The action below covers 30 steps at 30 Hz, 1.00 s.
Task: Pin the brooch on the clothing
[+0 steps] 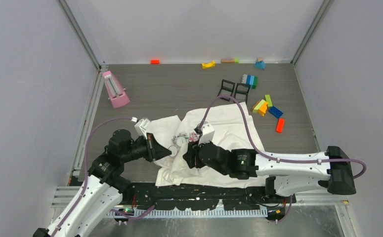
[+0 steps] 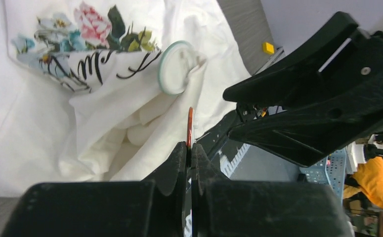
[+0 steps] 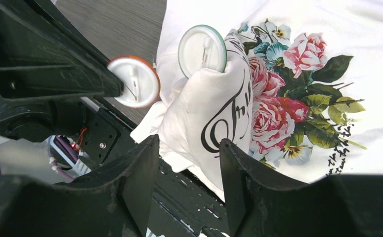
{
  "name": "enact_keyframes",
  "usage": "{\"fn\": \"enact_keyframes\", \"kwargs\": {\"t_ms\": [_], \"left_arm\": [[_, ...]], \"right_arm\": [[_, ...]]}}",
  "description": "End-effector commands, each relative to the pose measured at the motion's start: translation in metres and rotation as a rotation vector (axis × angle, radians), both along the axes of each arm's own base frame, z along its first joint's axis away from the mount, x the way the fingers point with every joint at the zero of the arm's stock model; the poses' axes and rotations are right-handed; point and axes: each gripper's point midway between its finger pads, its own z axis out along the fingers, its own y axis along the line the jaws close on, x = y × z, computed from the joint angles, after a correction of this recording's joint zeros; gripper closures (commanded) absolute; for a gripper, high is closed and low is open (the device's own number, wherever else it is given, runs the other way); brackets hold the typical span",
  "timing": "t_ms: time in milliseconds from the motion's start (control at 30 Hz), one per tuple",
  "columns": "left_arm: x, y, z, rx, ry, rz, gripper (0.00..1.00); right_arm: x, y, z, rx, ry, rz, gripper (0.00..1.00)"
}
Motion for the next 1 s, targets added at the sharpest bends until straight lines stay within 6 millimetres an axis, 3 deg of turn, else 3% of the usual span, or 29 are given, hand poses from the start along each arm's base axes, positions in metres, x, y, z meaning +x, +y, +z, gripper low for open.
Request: {"fn": "enact_keyframes", "kwargs": {"t_ms": [0,200,267,433,500,700,900,967], "left_arm": [[-0.001,-0.009,-0.005,-0.056,0.052,-0.019,1.00],[0.003,-0.008,-0.010,-0.038,0.039,-0.010,1.00],[0.004,-0.007,-0.016,-0.027,0.042,0.001,1.00],[0.004,-0.005,-0.027,-0.007,0.046,0.001,1.00],[0.004,-0.005,-0.028,-0.007,0.043,-0.002,1.00],[0.007,-0.005,-0.028,-0.023,0.010,0.014,1.00],[0.016,-0.007,-0.025,-0.040,-0.035,0.029,1.00],[0.020,-0.007,-0.023,-0.036,-0.050,0.039,1.00]], "right_arm": [[0.012,0.005,-0.003,0.016,-0.020,-0.123,0.47],[0.019,0.010,-0.026,-0.082,-0.044,-0.146,0.47],[0.026,0.004,-0.028,-0.123,-0.074,-0.170,0.53],[0.050,-0.015,-0.034,-0.167,-0.075,-0.201,0.79],[0.060,-0.021,-0.037,-0.163,-0.053,-0.192,0.82],[0.065,-0.029,-0.030,-0.115,-0.018,-0.127,0.80],[0.058,-0.023,-0.026,-0.083,0.016,-0.089,0.59],[0.059,-0.020,-0.025,-0.074,0.022,-0.092,0.57]]}}
